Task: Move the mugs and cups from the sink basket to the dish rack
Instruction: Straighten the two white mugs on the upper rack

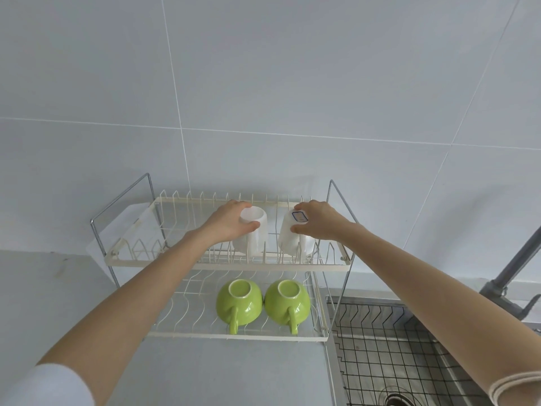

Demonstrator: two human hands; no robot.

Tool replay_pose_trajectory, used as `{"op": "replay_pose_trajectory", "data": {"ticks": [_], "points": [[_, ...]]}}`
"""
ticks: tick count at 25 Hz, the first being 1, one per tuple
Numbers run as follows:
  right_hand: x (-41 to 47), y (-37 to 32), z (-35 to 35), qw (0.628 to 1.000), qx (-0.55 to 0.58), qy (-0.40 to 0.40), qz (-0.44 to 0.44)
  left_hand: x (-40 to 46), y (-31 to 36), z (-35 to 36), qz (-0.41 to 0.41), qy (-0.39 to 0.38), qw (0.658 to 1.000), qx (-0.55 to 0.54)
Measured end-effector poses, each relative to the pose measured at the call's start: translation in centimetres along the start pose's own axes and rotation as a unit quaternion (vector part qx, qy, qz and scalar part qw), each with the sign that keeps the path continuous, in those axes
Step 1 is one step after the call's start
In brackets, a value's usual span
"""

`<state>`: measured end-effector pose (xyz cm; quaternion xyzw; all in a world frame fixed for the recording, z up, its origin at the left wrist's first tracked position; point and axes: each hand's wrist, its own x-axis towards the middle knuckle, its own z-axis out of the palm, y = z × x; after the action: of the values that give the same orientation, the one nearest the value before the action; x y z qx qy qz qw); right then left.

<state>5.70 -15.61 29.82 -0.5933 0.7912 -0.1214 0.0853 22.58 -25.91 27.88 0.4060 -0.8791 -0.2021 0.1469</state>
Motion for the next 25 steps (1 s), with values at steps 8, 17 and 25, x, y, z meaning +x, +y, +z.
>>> {"op": "replay_pose_trajectory", "data": {"ticks": [8,17,25], "points": [[-0.4,0.2,-0.1,1.000,-0.004,0.005,0.003,0.3,1.4,1.0,0.018,-0.004,1.000,-0.009],[-0.7,0.1,0.3,1.000,0.002,0.015,-0.016,-0.1,1.1,1.1,0.022,-0.001,1.000,-0.015],[-0.6,0.2,0.5,1.000,-0.013,0.007,-0.013,0.2,0.8,1.2,0.028,-0.006,1.000,0.001]]}}
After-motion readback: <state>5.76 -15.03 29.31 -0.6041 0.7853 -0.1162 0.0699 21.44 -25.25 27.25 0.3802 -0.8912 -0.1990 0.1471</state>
